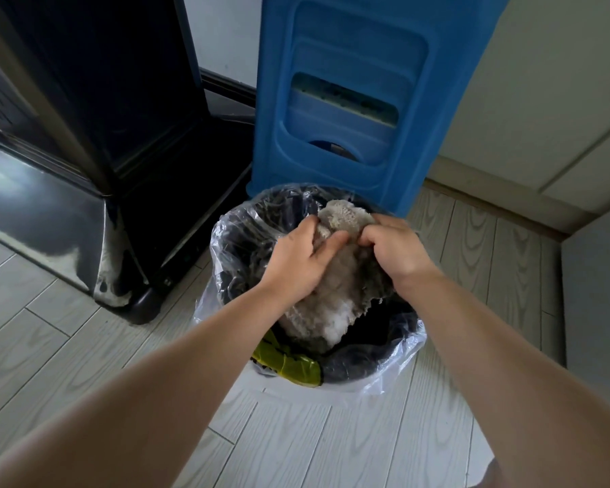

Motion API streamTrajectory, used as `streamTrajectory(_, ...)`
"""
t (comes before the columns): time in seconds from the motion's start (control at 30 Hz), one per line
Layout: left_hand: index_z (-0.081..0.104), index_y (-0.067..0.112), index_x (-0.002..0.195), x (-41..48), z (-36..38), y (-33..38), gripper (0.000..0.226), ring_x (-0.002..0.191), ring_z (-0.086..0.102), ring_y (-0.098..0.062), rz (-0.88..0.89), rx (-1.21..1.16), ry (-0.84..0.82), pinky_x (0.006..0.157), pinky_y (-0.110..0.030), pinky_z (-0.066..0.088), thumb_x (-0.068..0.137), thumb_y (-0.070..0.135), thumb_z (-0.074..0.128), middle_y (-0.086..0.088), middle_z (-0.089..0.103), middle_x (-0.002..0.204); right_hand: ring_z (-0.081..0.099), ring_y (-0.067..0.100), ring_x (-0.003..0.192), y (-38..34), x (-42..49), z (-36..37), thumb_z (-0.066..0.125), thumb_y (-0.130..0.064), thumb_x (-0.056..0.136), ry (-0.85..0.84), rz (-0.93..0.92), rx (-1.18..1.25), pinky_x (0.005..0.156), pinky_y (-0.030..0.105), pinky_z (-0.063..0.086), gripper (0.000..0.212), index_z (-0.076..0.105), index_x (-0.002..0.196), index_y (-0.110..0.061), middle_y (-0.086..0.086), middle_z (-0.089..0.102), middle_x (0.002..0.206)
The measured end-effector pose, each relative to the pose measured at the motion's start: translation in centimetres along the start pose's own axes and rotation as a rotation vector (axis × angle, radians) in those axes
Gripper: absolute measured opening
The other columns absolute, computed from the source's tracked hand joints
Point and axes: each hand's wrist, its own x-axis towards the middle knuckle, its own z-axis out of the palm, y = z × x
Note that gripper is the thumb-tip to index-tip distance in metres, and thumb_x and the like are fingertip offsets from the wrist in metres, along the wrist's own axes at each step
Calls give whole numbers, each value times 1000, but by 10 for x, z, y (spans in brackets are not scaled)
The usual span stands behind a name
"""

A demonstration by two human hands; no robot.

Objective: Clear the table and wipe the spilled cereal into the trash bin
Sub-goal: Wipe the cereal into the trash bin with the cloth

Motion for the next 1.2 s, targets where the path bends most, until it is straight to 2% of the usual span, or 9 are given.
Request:
streamTrajectory(0.2,58,21,95,2,-12,10,22,44,39,-1,-164,-194,61,45,-19,32,95,37,44,9,46,60,44,20,68,5,6,-16,45,3,75,128,57,81,65,30,32,16,50,67,-9,2,48,63)
streamTrajectory(0.33,60,21,92,9,-28,19,34,79,52,-9,-265,-376,-163,68,-25,35,83,54,57,7,57,88,52,14,62,4,0,-9,44,6,77,4,0,104,57,19,43,28,57,65,-15,-11,59,49)
streamTrajectory(0.5,53,15,127,10,-26,18,62,119,51,-18,-387,-353,-187,99,-29,32,76,46,69,1,50,136,51,18,112,10,1,3,50,-8,84,104,-163,-261,96,28,40,45,50,125,-25,1,53,121)
streamTrajectory(0.63,70,15,93,11,-33,20,31,103,64,-31,-462,-515,-134,99,-49,44,74,40,70,-11,70,107,39,7,125,3,-14,16,51,-30,92,40,-397,-176,106,24,29,46,41,137,-29,-3,42,140)
streamTrajectory(0.77,67,10,103,13,-32,19,34,96,66,-30,-533,-692,-76,95,-48,49,87,39,59,-15,70,101,45,23,127,15,-17,31,44,-49,91,-22,-475,-621,103,37,40,54,36,141,-30,0,43,143)
streamTrajectory(0.93,67,14,93,12,-28,19,21,99,65,-26,-496,-587,27,98,-46,47,86,33,62,-10,69,102,62,30,98,15,-17,25,38,-50,92,80,-561,-848,73,36,49,47,46,134,-30,6,59,119)
streamTrajectory(1.0,67,13,84,12,-34,20,17,86,68,-28,-505,-650,45,92,-48,51,87,28,61,-10,71,88,62,34,89,21,-11,21,41,-43,94,80,-566,-824,67,35,45,36,64,107,-18,10,67,96)
streamTrajectory(1.1,68,12,83,18,-47,19,14,84,69,-27,-549,-757,115,87,-45,53,86,24,61,-10,72,86,61,33,86,28,-4,2,44,-33,95,6,-361,-830,70,36,44,36,59,71,-11,14,68,81)
streamTrajectory(1.2,68,13,84,19,-55,21,12,84,69,-25,-586,-795,113,85,-40,53,85,24,62,-8,72,86,62,21,86,23,-1,-6,50,-28,92,28,-268,-658,76,30,46,23,67,83,-15,0,65,79)
